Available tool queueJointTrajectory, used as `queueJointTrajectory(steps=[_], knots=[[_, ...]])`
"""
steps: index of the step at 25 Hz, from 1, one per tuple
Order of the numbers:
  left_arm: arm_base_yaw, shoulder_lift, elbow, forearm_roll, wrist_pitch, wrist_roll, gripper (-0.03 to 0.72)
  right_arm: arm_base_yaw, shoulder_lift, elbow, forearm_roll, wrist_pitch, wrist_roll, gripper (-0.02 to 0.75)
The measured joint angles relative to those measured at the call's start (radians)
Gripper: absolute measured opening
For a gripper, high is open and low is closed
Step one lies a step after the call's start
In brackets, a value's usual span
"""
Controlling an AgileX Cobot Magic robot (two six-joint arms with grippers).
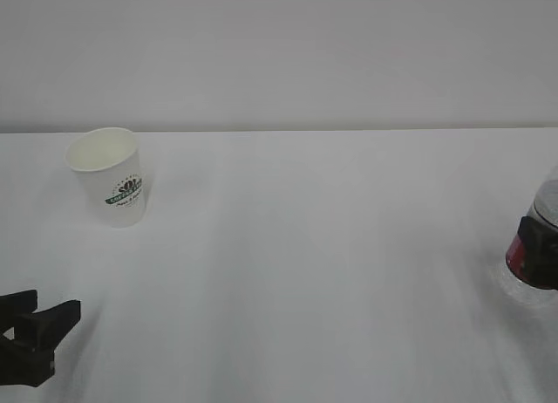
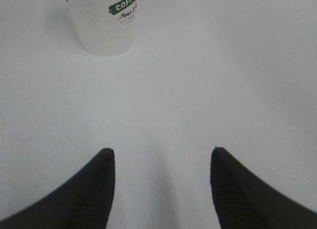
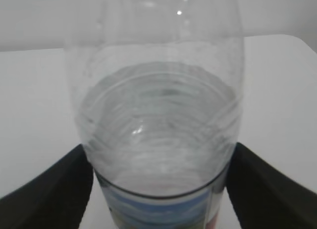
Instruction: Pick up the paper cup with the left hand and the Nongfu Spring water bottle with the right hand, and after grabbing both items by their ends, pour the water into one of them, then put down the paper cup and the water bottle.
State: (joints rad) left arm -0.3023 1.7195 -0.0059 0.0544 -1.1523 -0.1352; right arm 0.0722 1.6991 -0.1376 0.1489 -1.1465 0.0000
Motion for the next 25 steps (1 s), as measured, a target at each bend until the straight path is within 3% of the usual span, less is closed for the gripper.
queueJointTrajectory(steps=[17,25], knots=[[0.0,0.0,0.0,0.0,0.0,0.0,0.444,0.0,0.026,-0.079,0.036,0.0,-0.013,0.626],[0.0,0.0,0.0,-0.006,0.0,0.0,0.444,0.0,0.026,-0.08,0.037,0.0,-0.017,0.563]])
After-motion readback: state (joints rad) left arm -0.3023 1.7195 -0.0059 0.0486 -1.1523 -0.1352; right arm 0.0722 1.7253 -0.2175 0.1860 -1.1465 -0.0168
